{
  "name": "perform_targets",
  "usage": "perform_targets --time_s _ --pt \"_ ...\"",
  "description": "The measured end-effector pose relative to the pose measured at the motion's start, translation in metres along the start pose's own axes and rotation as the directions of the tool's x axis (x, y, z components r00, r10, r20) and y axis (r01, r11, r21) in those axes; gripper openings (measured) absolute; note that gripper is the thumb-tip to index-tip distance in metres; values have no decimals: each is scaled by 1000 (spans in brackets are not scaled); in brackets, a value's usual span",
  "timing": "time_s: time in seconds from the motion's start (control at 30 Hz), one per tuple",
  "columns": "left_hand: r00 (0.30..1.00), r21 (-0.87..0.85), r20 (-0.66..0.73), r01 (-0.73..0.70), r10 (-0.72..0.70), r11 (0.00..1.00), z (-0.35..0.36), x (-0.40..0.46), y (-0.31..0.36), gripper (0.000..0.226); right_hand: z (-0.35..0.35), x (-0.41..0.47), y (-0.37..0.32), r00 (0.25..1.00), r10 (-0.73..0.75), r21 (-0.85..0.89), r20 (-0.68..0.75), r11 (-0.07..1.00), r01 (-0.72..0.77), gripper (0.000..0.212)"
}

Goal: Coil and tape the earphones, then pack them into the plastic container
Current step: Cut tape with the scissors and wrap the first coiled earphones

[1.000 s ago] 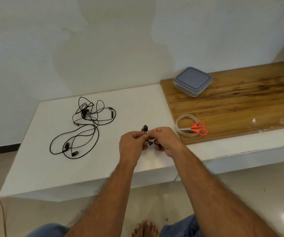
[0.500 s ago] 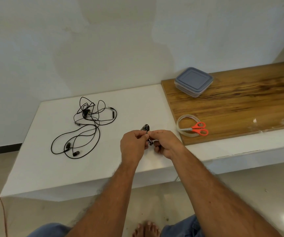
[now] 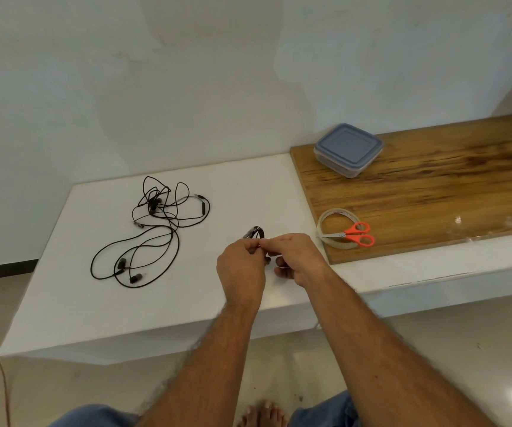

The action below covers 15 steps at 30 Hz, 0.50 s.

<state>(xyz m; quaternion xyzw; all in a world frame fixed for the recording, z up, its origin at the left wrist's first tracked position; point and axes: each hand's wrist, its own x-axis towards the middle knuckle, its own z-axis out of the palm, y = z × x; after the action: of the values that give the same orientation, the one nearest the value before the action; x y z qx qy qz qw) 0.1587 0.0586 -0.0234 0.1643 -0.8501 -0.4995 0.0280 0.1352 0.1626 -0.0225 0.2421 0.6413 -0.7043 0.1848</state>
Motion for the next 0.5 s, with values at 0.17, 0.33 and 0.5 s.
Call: perform_targets --time_s 0.17,0.33,0.5 --pt "999 51 32 -13 11 999 -2 -5 4 20 -3 2 -1 999 -41 3 20 999 41 8" --pt "984 -177 156 115 -88 977 -8 -2 10 24 -10 5 -5 992 -112 -64 55 991 116 8" --pt "959 -371 230 241 -163 897 -18 -2 12 21 -9 2 -8 975 -206 -200 77 955 218 16"
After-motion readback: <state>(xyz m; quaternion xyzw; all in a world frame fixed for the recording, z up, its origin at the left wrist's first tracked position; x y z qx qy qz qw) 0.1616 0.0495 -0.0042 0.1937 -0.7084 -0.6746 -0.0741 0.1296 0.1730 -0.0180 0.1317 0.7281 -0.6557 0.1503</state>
